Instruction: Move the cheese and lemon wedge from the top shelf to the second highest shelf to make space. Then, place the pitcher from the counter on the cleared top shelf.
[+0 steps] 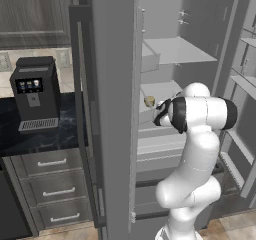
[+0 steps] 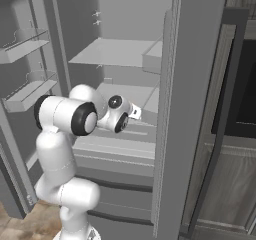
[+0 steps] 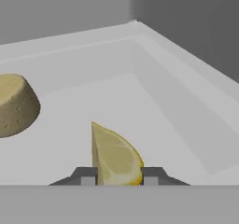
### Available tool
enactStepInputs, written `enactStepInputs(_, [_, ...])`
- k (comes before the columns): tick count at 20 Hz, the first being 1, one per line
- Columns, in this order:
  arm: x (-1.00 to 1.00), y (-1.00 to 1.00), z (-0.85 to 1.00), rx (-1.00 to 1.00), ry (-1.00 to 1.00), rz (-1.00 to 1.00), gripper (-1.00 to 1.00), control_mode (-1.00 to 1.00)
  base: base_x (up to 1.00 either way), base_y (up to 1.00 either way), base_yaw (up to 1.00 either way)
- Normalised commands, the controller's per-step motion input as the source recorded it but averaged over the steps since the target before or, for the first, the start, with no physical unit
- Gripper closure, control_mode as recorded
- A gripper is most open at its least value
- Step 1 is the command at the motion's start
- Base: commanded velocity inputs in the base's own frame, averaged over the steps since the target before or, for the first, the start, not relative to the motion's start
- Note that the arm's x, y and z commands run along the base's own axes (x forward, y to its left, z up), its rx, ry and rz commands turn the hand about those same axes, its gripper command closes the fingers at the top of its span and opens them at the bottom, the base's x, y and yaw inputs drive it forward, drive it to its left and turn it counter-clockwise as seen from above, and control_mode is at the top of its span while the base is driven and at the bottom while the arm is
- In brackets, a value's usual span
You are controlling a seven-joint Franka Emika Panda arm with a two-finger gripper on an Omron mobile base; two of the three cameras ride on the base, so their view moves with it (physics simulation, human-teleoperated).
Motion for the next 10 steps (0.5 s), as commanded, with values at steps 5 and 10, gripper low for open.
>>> enactStepInputs(5, [0.34,-0.19,-0.11,0.06,-0.03,0.0,-1.0,-1.0,0.0,0.0,0.0])
enactStepInputs(10, [0.28,-0.21,-0.05,0.06,-0.05,0.0,-1.0,-1.0,0.0,0.0,0.0])
